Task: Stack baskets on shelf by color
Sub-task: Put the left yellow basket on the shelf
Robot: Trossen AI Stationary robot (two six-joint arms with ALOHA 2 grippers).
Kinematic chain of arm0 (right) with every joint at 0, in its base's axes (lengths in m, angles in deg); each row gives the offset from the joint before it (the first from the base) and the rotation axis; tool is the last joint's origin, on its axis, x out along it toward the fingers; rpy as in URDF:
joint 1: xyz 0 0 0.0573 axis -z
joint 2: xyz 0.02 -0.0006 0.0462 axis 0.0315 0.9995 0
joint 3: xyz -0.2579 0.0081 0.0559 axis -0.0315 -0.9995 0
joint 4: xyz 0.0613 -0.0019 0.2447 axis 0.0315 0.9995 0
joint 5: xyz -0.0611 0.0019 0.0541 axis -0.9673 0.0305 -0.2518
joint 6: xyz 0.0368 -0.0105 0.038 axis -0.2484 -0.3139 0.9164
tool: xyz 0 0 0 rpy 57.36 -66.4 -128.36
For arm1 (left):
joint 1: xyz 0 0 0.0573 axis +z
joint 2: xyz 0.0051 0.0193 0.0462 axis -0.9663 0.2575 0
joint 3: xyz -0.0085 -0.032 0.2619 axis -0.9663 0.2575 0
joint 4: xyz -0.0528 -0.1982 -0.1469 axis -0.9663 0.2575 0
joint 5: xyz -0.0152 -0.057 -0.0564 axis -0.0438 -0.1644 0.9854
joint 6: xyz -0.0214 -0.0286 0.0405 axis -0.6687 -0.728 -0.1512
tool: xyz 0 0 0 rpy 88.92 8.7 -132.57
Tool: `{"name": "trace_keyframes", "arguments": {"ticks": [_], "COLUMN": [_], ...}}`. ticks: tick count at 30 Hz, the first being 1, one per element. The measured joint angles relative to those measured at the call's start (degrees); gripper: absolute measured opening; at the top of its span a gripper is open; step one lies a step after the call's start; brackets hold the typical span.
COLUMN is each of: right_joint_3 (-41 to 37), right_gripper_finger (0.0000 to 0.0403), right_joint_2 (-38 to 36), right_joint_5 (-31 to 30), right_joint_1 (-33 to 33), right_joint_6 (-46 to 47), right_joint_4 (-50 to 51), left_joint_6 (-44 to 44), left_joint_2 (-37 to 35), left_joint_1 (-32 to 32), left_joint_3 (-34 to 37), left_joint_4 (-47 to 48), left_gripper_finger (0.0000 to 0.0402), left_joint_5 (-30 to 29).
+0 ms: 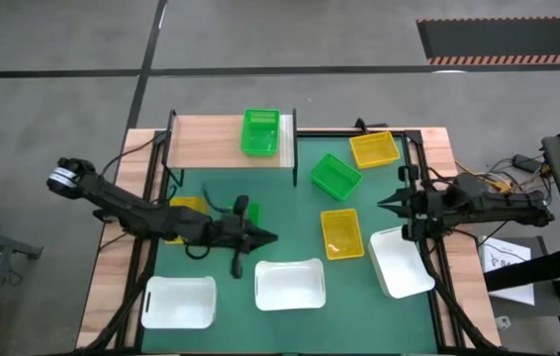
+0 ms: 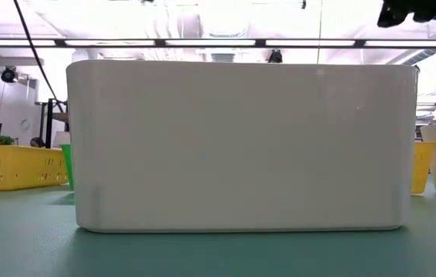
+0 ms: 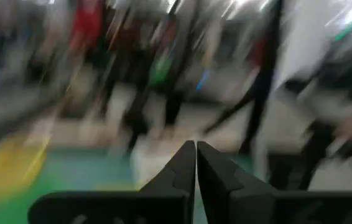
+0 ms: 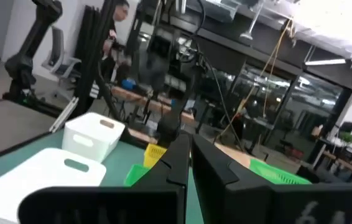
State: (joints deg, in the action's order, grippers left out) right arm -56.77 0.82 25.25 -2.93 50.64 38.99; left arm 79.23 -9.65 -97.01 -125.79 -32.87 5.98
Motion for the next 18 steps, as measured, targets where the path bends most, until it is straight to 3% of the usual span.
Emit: {"name": "trace_keyframes", "arguments": {"ticks": [4,6,8,10,15,18], "right_joint_3": [-0.1,-0.1,-0.1,-0.1,-0.1,-0.1], "right_gripper_finger": [0.0011,0.0011,0.0011,0.0011,0.0011,0.0011], "right_joint_2": [0.1,0.2,0.2,0.2,0.5,0.7], "right_joint_5": [0.0,-0.1,0.0,-0.1,-0.1,-0.1], "right_joint_1": [0.0,0.0,0.0,0.0,0.0,0.0], "right_joint_6": [0.7,0.7,0.7,0.8,1.0,1.1], "right_joint_4": [0.7,0.5,0.5,0.6,1.2,1.8], "left_joint_6": [-12.3,-20.3,-25.8,-27.5,-26.5,-26.7], "left_joint_2": [1.4,3.6,6.7,9.2,13.1,13.6], "left_joint_1": [-1.0,-1.5,-1.5,-1.4,-1.4,-1.5], "left_joint_3": [-10.2,-13.8,-16.1,-17.1,-17.4,-17.1], "left_joint_4": [38.3,57.8,71.5,79.8,87.1,96.6], "left_gripper_finger": [0.0,0.0,0.0,0.0,0.0,0.0], "left_joint_5": [-3.0,-0.8,3.7,7.6,17.4,20.8]}}
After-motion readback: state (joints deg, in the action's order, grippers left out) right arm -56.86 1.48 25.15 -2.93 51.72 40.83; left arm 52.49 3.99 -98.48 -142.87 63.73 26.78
